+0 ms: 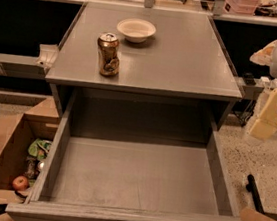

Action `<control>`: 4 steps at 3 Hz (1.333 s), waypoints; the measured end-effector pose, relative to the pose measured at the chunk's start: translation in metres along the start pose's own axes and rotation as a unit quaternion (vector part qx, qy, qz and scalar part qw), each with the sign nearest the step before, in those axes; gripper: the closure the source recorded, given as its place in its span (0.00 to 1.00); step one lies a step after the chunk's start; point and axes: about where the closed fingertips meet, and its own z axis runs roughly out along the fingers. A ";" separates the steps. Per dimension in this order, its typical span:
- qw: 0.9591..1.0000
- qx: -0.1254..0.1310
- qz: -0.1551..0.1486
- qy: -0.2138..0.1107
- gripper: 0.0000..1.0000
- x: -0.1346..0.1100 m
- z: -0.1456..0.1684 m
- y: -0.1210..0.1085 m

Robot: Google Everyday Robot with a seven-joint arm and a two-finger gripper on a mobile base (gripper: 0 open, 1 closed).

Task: Place orange can into top drawer

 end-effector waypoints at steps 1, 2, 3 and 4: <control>1.000 0.000 0.000 0.000 0.00 0.000 0.000 0.000; 0.999 0.024 0.010 -0.032 0.00 -0.018 0.011 -0.026; 0.993 0.056 0.007 -0.099 0.00 -0.062 0.031 -0.080; 0.972 0.056 0.004 -0.230 0.00 -0.122 0.053 -0.145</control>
Offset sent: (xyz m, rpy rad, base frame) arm 0.0920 0.0314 -0.0017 0.1607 -0.1583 -0.0394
